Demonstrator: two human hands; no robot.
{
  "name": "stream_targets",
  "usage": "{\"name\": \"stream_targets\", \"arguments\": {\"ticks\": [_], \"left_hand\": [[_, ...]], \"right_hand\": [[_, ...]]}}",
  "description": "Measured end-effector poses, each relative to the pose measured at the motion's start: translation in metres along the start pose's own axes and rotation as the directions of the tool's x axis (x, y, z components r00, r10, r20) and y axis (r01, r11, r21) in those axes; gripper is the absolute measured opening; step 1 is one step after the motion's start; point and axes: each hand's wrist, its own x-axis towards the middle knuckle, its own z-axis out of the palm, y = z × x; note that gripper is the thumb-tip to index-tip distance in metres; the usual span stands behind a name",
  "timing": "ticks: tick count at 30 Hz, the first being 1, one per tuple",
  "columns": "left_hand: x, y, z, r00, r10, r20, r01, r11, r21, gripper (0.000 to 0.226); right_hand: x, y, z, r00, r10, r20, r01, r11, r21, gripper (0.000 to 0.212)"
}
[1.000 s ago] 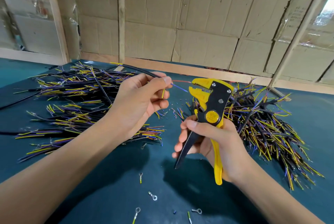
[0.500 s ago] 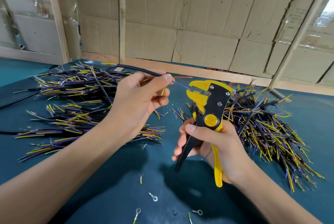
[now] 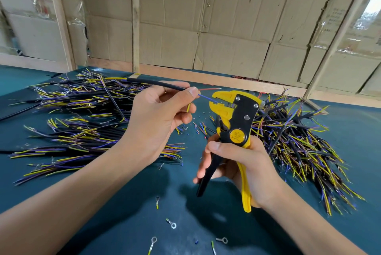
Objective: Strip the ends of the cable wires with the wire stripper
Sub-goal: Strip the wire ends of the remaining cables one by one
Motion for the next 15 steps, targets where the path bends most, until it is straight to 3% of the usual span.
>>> {"name": "stream_targets", "arguments": {"ticks": [9,13,15], "left_hand": [[-0.001,-0.001,0.000,1.000,0.021,0.010,-0.021,1.000,0.021,0.005],[0.000,-0.001,-0.001,1.000,0.014,-0.003,-0.014,0.999,0.036,0.012],[0.001,-0.001,-0.002,1.000,0.014,-0.011,-0.014,0.998,0.057,0.013]], "right_hand": [[-0.001,-0.008,0.002,0.999,0.034,-0.003,-0.034,0.999,0.030,0.018],[-0.004,-0.012,0.005,0.989,0.072,-0.130,-0.075,0.997,-0.019,0.022],[-0.004,-0.012,0.005,0.988,0.078,-0.130,-0.079,0.997,-0.007,0.025]]}}
